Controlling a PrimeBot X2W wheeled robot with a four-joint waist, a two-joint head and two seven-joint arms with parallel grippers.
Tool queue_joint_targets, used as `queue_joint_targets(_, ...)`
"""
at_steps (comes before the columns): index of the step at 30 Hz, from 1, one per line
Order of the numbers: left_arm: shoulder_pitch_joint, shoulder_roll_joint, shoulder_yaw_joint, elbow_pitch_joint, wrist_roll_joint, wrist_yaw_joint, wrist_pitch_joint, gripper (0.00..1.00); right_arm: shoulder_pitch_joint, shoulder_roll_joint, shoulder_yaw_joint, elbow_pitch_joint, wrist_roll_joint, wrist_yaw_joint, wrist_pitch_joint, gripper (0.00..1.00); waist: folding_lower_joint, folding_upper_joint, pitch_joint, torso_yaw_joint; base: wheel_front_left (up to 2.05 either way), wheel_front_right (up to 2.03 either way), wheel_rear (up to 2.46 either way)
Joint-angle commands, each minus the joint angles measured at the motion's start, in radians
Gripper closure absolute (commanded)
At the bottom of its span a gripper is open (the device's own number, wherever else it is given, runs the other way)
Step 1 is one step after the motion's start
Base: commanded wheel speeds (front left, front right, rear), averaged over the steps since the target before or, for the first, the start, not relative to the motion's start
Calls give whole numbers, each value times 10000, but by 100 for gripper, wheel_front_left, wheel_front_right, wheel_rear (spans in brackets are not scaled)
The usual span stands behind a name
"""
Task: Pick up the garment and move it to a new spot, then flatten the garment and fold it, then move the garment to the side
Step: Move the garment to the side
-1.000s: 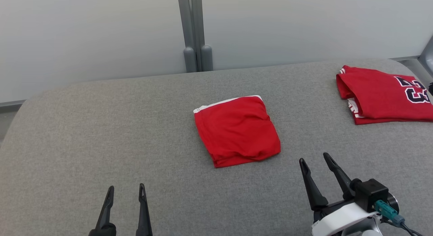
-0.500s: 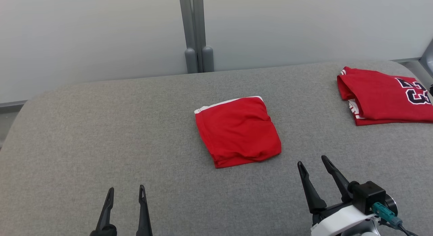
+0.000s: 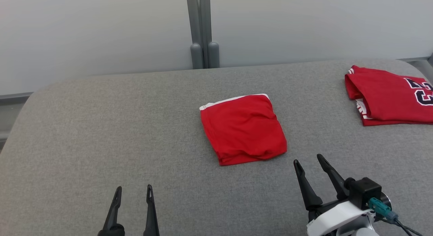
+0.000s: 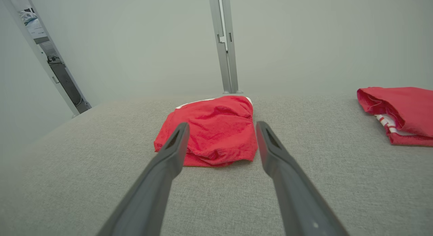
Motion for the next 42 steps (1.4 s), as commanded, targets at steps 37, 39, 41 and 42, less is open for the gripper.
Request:
queue_joint_targets(37, -2958, 21, -2232, -471, -399, 180, -25, 0, -6384, -5028, 2573, 2291, 12627, -5, 6599, 45, 0, 0, 4344, 2402, 0, 0, 0)
queue_joint_targets(39, -3001, 21, -2259, -461, -391, 200, -25, 0, -6413, -4977, 2633, 2269, 12584, -5, 6620, 100, 0, 0, 4355, 2417, 0, 0, 0)
queue_joint_targets(41, -3027, 21, -2257, -456, -378, 215, -24, 0, -6398, -4967, 2669, 2195, 12544, -5, 6606, 100, 0, 0, 4345, 2399, 0, 0, 0)
queue_joint_targets(42, -3024, 21, -2252, -461, -357, 217, -25, 0, -6383, -5016, 2689, 2141, 12479, -5, 6574, 100, 0, 0, 4329, 2366, 0, 0, 0)
